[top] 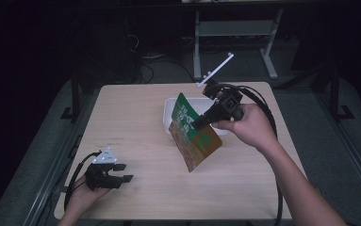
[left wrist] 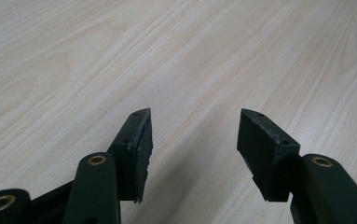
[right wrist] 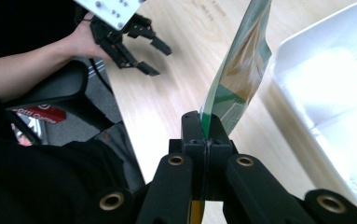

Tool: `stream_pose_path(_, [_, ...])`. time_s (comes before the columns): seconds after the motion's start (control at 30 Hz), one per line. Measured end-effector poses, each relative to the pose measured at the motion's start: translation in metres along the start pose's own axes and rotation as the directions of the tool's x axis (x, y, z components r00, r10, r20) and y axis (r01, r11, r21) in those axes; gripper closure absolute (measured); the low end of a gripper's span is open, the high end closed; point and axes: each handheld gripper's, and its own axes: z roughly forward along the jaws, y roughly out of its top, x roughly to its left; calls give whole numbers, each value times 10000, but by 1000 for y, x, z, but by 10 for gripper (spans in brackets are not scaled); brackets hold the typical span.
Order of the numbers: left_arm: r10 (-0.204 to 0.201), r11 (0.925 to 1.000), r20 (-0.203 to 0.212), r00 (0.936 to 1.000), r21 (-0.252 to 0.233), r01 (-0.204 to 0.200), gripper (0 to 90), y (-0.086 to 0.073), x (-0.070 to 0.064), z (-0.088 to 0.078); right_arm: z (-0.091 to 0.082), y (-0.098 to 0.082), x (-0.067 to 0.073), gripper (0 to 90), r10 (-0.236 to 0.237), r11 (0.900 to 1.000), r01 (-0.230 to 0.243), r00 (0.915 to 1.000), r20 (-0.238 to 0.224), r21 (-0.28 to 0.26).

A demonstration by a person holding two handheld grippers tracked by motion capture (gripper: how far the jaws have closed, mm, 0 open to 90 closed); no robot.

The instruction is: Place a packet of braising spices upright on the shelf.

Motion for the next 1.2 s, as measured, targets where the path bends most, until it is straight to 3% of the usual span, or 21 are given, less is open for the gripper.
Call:
stream_pose_path(0.5, [-49, 10000, 33, 10000, -57, 50, 436, 0, 2, 0, -27, 34, -22, 900, 124, 9999, -115, 9967, 803, -122])
stream_pose_path(1.2, [-206, 9996, 152, 9997, -164, 209, 416, 0, 3, 0, -10, 70, -79, 900, 698, 9972, -732, 9856, 1540, 162])
